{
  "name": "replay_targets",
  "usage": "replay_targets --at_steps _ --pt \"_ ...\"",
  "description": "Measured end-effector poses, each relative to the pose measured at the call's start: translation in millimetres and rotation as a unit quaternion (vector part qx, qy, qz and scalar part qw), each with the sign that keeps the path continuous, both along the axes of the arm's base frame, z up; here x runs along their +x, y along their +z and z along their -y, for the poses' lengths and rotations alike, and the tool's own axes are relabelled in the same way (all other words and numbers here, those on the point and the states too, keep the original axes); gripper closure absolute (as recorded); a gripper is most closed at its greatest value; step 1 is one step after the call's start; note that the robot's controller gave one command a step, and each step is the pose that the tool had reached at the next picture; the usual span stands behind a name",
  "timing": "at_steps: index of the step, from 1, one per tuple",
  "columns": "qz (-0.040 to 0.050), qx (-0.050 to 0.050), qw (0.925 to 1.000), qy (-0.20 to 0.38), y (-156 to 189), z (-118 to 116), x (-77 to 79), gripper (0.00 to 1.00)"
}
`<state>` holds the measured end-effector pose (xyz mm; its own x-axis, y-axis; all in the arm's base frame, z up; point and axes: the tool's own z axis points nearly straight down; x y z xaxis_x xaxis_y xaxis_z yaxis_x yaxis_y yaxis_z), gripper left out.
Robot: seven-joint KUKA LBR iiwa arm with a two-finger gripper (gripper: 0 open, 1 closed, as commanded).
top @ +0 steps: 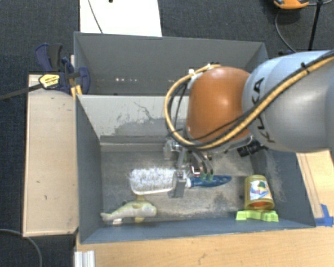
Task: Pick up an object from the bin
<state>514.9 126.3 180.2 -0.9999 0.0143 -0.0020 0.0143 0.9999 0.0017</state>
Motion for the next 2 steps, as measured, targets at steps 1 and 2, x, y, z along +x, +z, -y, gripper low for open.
replay_targets --at_steps 1,2 --pt "0.0 0.0 1.0 -0.001 0.0 0.0 0.0 1.0" --pt "0.0 0.0 1.0 0.0 0.0 0.0 0.0 0.0"
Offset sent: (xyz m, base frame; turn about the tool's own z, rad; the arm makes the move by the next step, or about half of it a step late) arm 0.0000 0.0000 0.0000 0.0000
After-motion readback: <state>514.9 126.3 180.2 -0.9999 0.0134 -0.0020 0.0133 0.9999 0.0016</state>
